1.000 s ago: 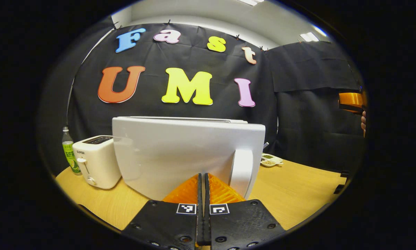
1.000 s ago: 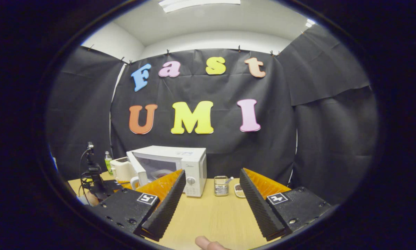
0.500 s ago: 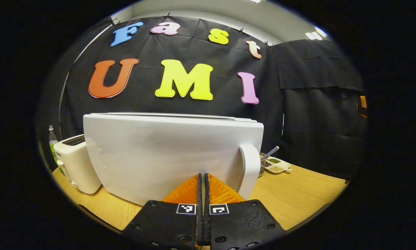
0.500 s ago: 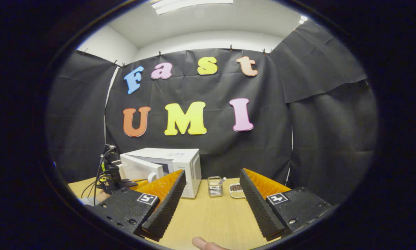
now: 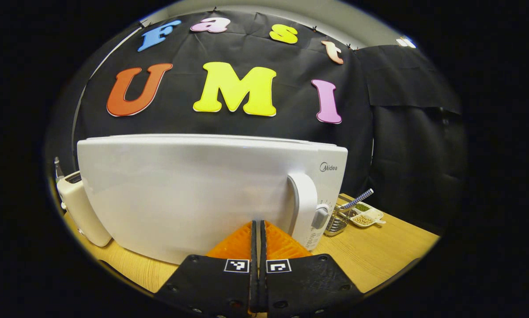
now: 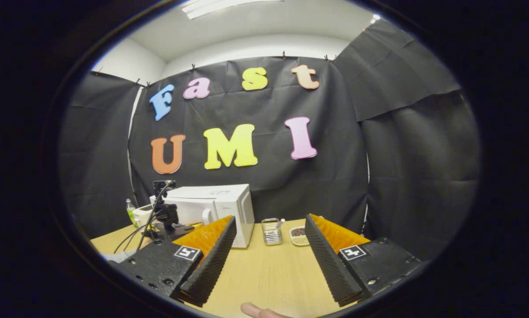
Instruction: Open the microwave oven with the left hand, put the food in, and close the microwave oven.
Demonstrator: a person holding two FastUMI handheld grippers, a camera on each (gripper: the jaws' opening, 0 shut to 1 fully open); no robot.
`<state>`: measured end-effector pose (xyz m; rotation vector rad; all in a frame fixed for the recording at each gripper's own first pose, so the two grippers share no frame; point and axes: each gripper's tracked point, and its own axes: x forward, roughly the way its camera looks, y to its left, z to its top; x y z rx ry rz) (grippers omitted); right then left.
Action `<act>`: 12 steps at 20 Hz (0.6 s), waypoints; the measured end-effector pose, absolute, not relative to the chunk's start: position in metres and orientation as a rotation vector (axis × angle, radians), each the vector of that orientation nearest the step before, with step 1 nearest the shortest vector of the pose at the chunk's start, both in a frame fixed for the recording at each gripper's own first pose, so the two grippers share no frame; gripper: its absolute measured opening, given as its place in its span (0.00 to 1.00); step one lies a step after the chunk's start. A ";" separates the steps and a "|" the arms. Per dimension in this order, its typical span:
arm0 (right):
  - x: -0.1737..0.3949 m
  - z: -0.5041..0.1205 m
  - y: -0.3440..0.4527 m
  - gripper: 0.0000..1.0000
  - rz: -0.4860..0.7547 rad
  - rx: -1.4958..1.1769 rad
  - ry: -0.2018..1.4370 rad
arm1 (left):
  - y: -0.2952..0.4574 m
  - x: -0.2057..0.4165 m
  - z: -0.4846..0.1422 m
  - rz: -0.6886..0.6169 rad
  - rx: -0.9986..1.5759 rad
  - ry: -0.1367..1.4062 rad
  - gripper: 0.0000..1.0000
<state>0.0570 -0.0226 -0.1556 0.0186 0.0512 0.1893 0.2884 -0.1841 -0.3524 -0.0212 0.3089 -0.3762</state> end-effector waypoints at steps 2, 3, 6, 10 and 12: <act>0.049 -0.153 -0.025 0.99 0.186 0.026 0.054 | -0.187 0.294 -0.353 -0.348 0.035 0.319 0.00; 0.045 -0.152 -0.027 0.99 0.183 0.028 0.052 | -0.184 0.301 -0.354 -0.313 0.089 0.321 0.00; 0.032 -0.150 -0.035 0.99 0.160 0.032 0.051 | -0.186 0.297 -0.359 -0.290 0.123 0.356 0.00; 0.017 -0.154 -0.039 0.99 0.145 0.033 0.068 | -0.184 0.297 -0.363 -0.249 0.128 0.388 0.00; 0.011 -0.157 -0.041 0.99 0.139 0.023 0.074 | -0.181 0.294 -0.382 -0.232 0.113 0.450 0.00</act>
